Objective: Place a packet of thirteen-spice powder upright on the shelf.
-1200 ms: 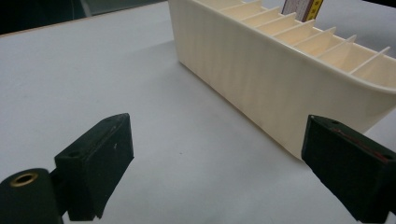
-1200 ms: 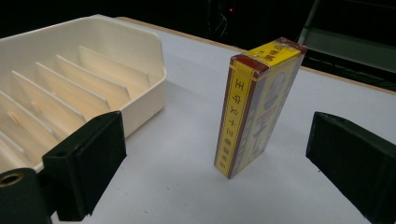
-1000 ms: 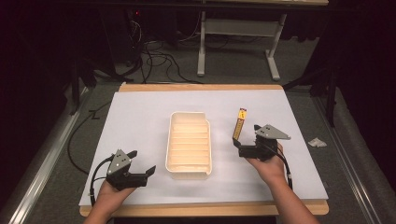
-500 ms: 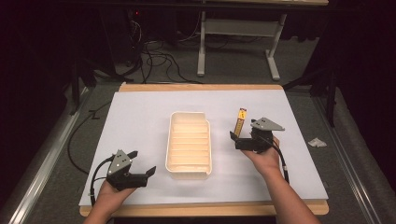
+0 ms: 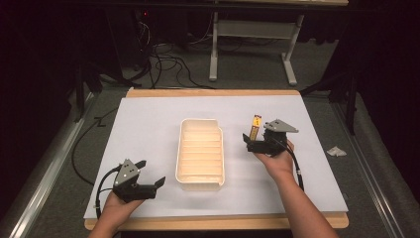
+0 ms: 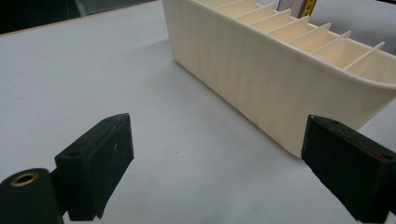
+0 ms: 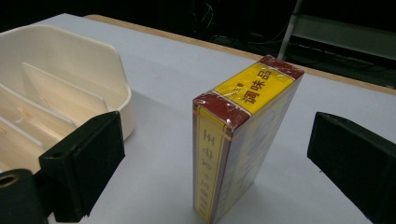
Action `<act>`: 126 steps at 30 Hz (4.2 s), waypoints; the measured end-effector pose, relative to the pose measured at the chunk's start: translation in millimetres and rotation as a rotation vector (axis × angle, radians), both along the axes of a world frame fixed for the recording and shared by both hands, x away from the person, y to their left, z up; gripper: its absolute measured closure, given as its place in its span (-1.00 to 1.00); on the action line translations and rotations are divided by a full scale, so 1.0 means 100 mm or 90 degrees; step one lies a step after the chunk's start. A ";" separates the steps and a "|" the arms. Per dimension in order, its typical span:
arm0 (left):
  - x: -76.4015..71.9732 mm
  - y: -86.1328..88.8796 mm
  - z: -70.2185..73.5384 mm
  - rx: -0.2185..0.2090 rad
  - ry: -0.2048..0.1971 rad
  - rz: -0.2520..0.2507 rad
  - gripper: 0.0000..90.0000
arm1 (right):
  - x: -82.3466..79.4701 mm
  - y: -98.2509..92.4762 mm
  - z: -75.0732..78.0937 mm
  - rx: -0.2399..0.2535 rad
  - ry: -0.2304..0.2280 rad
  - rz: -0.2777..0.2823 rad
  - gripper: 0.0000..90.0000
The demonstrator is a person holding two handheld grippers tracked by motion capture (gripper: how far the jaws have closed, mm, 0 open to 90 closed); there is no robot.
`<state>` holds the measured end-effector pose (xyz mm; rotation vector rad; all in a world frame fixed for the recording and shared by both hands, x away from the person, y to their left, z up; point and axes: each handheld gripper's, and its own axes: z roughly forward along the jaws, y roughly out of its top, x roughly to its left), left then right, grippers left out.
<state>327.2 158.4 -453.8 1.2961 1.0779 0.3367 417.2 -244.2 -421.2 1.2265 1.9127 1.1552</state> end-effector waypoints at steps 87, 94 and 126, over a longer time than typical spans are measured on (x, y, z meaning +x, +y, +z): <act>-0.02 -0.02 -0.02 0.007 0.000 -0.009 -0.77 | -0.44 -0.26 0.15 0.047 -0.094 -0.014 0.53; -0.03 -0.01 -0.01 0.005 -0.001 -0.011 -0.77 | -0.56 -0.36 0.17 0.045 -0.091 0.002 0.53; -0.02 0.01 -0.01 0.007 -0.003 -0.010 -0.77 | -0.60 0.01 0.26 0.042 -0.086 0.179 0.53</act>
